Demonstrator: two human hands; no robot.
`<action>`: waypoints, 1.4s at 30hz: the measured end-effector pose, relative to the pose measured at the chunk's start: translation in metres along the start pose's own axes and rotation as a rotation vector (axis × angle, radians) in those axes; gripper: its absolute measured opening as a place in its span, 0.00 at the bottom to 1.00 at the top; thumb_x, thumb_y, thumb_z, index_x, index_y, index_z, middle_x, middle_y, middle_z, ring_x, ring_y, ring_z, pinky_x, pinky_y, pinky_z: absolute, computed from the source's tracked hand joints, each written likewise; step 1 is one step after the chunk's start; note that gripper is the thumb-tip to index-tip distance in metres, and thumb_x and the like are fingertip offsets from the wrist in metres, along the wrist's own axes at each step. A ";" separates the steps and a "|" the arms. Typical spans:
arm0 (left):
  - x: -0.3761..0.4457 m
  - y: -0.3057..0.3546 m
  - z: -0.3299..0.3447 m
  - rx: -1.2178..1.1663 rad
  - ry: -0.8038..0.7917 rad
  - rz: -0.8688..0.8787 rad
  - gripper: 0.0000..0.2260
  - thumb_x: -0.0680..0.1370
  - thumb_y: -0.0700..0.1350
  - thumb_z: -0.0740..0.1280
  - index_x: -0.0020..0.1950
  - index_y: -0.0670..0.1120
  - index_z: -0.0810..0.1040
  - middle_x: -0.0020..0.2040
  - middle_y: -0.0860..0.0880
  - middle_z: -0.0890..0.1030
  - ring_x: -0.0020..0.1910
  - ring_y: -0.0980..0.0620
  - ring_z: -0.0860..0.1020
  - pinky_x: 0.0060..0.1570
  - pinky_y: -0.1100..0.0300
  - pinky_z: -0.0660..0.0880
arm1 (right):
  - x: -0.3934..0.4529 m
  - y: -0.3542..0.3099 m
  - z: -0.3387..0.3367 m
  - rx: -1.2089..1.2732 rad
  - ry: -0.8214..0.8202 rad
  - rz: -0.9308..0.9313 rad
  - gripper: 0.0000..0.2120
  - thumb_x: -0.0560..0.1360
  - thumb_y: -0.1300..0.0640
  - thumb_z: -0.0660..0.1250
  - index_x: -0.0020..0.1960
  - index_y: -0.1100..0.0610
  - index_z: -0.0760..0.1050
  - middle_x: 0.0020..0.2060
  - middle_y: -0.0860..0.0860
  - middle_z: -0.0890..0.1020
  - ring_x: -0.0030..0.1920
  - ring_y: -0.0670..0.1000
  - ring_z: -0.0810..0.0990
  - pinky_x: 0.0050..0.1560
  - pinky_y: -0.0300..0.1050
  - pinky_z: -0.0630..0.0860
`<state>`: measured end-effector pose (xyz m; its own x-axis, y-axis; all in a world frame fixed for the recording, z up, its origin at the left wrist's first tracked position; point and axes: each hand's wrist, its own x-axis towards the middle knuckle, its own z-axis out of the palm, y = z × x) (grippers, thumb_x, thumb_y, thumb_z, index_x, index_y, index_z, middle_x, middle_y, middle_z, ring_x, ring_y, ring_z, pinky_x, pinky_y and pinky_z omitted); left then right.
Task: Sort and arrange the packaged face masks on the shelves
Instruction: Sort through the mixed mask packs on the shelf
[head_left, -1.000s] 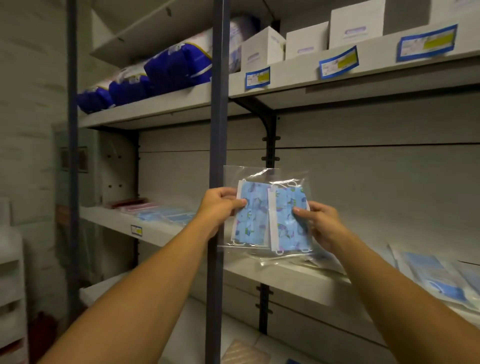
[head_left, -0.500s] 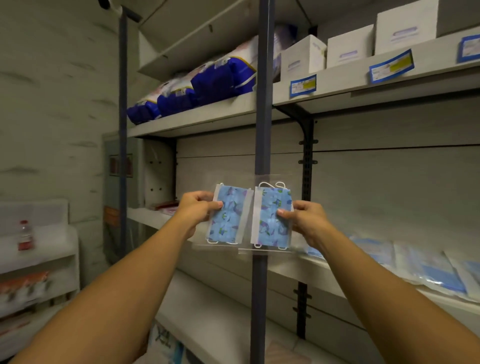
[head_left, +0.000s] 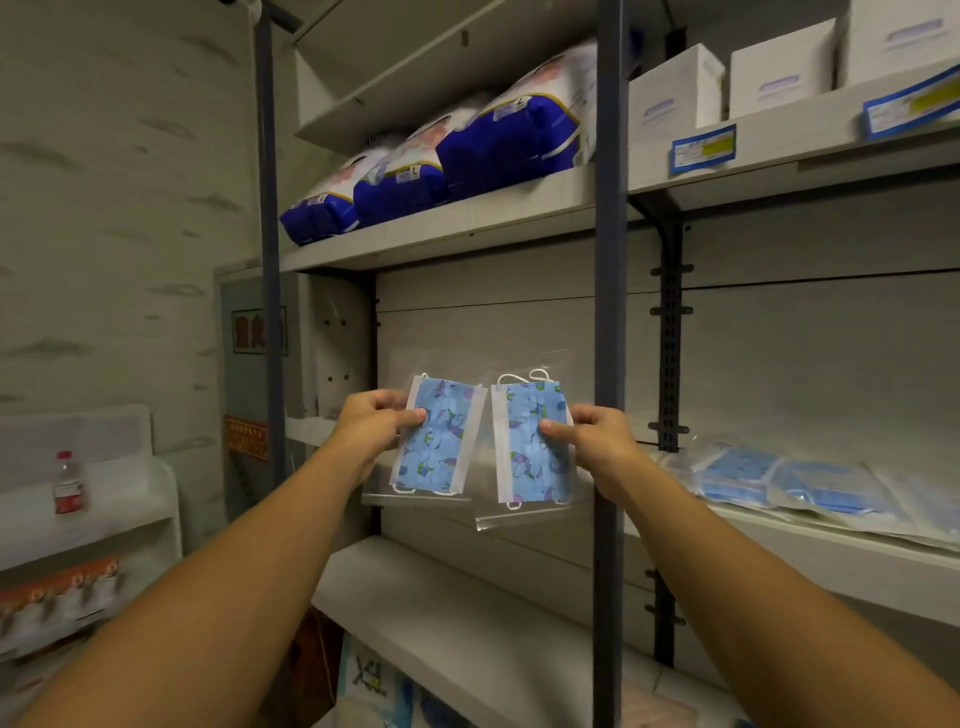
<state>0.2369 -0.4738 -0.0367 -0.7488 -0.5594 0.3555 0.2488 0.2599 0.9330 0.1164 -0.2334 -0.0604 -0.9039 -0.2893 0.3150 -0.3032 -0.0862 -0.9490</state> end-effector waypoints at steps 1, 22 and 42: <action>0.003 -0.003 -0.006 0.002 -0.002 -0.003 0.07 0.76 0.37 0.74 0.50 0.46 0.80 0.50 0.47 0.84 0.48 0.49 0.83 0.44 0.51 0.81 | 0.000 0.002 0.007 -0.001 0.009 0.004 0.07 0.73 0.61 0.77 0.49 0.60 0.83 0.45 0.54 0.87 0.46 0.54 0.87 0.49 0.53 0.84; 0.127 -0.062 -0.040 -0.051 -0.079 -0.050 0.09 0.77 0.36 0.72 0.56 0.42 0.80 0.52 0.45 0.85 0.50 0.47 0.84 0.42 0.54 0.82 | 0.099 0.044 0.095 0.050 0.100 0.054 0.12 0.70 0.66 0.78 0.47 0.60 0.76 0.47 0.58 0.87 0.47 0.57 0.87 0.50 0.56 0.84; 0.282 -0.092 0.046 -0.228 -0.190 -0.092 0.11 0.74 0.32 0.74 0.54 0.41 0.79 0.48 0.43 0.85 0.47 0.48 0.85 0.46 0.55 0.84 | 0.229 0.055 0.062 0.114 0.206 -0.015 0.12 0.70 0.65 0.78 0.51 0.62 0.81 0.46 0.58 0.87 0.46 0.58 0.87 0.52 0.61 0.83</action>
<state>-0.0250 -0.6195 -0.0246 -0.8707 -0.4095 0.2723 0.2898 0.0199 0.9569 -0.0886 -0.3638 -0.0413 -0.9457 -0.0875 0.3131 -0.2914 -0.1992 -0.9356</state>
